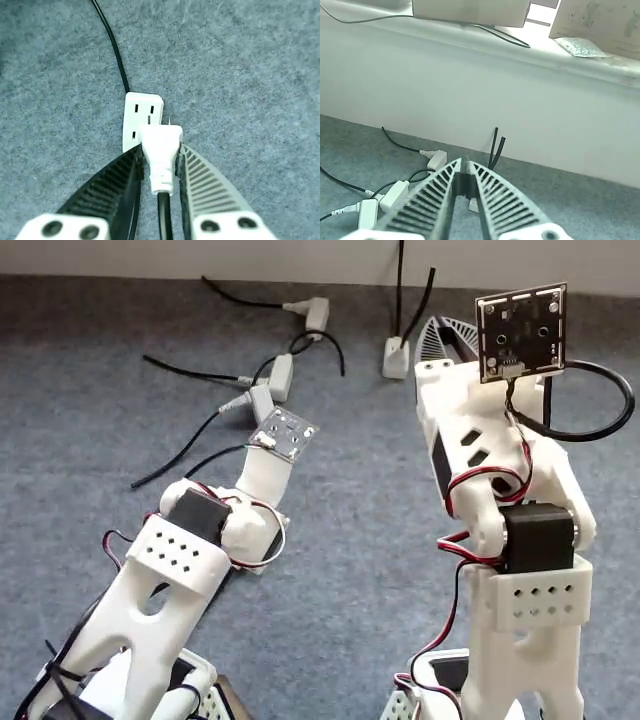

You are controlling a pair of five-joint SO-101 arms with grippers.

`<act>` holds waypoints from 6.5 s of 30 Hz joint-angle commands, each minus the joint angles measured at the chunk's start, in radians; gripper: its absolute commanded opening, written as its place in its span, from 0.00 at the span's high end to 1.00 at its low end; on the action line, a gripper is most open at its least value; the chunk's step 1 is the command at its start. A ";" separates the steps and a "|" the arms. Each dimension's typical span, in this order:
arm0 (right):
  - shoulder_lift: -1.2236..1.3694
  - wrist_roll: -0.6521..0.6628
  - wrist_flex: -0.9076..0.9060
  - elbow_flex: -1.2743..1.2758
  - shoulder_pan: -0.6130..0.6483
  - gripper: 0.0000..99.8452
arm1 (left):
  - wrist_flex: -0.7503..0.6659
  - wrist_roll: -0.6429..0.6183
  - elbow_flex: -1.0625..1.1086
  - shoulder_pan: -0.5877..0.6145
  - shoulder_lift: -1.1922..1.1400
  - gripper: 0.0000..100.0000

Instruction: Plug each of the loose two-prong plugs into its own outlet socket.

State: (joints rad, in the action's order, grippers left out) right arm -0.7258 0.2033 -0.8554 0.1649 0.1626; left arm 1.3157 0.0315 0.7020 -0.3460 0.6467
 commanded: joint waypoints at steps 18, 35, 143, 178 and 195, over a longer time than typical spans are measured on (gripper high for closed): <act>0.008 -0.012 0.002 -0.044 0.021 0.99 | -0.069 0.089 0.074 0.042 0.001 0.99; 0.008 -0.012 0.002 -0.044 0.021 0.99 | -0.109 0.140 0.002 0.044 -0.189 0.99; 0.008 -0.011 0.002 -0.050 -0.076 0.99 | -0.018 0.252 -0.398 -0.025 -0.194 0.99; 0.002 -0.129 -0.105 -0.036 0.372 0.99 | -1.458 -0.017 0.650 -0.173 0.492 0.99; 0.073 0.097 0.286 0.344 0.380 0.99 | -1.516 -0.017 0.641 -0.196 0.493 0.99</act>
State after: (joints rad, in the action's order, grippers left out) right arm -0.6567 0.2478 -0.7204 0.4319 0.6076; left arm -0.1757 0.0192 1.3679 -0.5286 1.1147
